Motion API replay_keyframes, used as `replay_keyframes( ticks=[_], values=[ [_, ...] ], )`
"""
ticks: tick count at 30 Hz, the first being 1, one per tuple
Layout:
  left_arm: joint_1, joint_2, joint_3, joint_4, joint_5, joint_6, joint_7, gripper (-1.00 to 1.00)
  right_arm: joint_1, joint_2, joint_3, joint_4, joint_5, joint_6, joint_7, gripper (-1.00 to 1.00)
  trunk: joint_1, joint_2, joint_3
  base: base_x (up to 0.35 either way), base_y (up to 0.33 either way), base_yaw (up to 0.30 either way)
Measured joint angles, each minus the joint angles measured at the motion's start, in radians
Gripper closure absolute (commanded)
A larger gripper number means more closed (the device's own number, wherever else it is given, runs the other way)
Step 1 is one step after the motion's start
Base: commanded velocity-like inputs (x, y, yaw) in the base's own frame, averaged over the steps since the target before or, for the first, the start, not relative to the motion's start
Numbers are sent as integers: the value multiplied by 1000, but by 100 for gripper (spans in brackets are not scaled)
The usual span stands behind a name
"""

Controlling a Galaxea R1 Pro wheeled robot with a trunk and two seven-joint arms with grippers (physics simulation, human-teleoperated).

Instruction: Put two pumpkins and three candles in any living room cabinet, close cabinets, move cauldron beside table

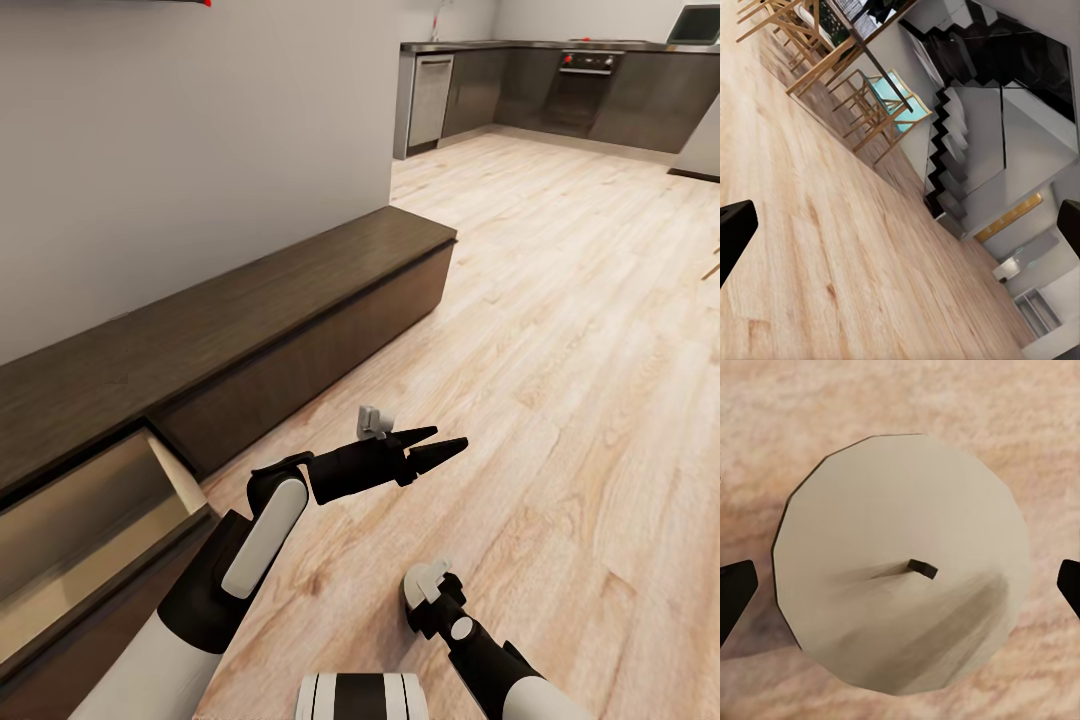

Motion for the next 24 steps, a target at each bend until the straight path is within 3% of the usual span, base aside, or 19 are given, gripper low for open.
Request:
replay_keyframes(
  ticks=[13, 24],
  values=[
    [0, 0, 0, 0, 0, 0, 0, -100, -1, 0, -1, -18, 1, 0, -2, -100, 3, -2, -31, 0, 0, 0],
    [0, 0, 0, -1, 0, 0, 0, -100, -1, 3, -5, -13, 4, 0, -8, -100, 4, -2, -39, 0, 0, 0]
  ],
)
